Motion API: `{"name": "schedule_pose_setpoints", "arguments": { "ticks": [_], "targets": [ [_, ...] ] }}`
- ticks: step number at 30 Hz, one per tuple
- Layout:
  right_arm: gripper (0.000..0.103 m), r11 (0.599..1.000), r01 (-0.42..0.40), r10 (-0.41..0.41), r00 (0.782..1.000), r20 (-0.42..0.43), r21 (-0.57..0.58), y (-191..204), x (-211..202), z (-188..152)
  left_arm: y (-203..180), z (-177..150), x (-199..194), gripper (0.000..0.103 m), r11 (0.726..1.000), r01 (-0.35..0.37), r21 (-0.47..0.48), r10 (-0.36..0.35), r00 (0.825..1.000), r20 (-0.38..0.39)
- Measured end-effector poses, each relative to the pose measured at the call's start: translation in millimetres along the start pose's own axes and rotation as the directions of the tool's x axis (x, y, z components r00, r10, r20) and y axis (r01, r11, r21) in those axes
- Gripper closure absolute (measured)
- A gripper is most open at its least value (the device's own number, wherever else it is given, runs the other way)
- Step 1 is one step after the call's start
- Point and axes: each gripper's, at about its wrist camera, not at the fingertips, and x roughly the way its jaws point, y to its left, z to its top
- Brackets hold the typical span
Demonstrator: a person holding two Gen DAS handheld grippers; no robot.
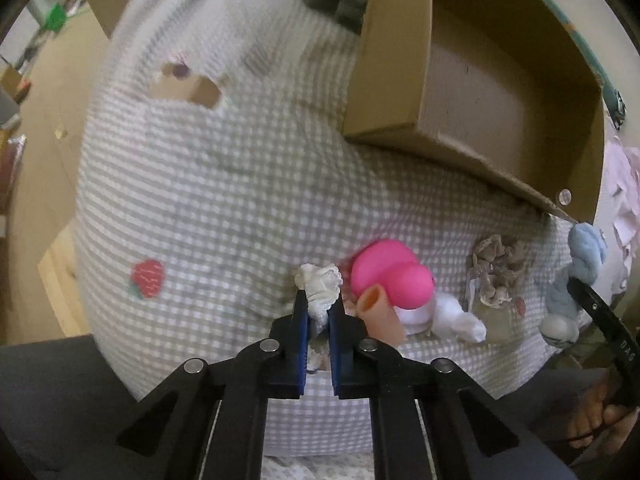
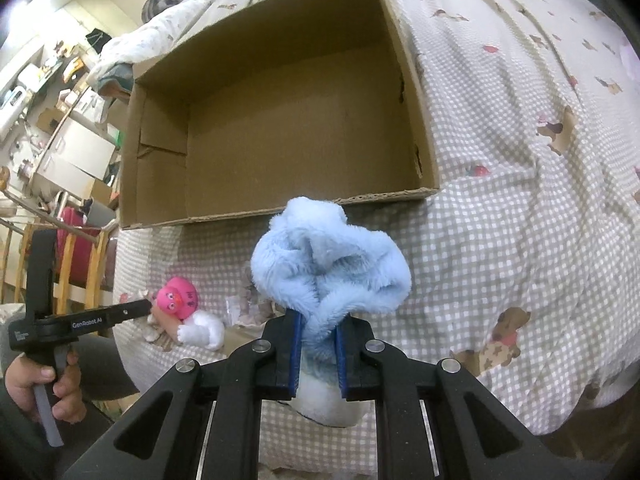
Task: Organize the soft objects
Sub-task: 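Carry both held items up and over the open cardboard box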
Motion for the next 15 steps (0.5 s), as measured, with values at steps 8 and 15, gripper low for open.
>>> {"name": "schedule_pose_setpoints", "arguments": {
  "ticks": [8, 15],
  "targets": [
    [0.088, 0.998, -0.07, 0.07, 0.997, 0.044, -0.002, 6, -27, -15, -5, -16, -46, 0.095, 0.999, -0.039, 0.015, 0.037, 0.987, 0.154],
    [0.088, 0.996, -0.082, 0.084, 0.99, 0.109, -0.016, 10, -55, -27, -18, -16, -84, 0.095, 0.999, -0.028, 0.029, 0.02, 0.972, 0.235]
  ]
}}
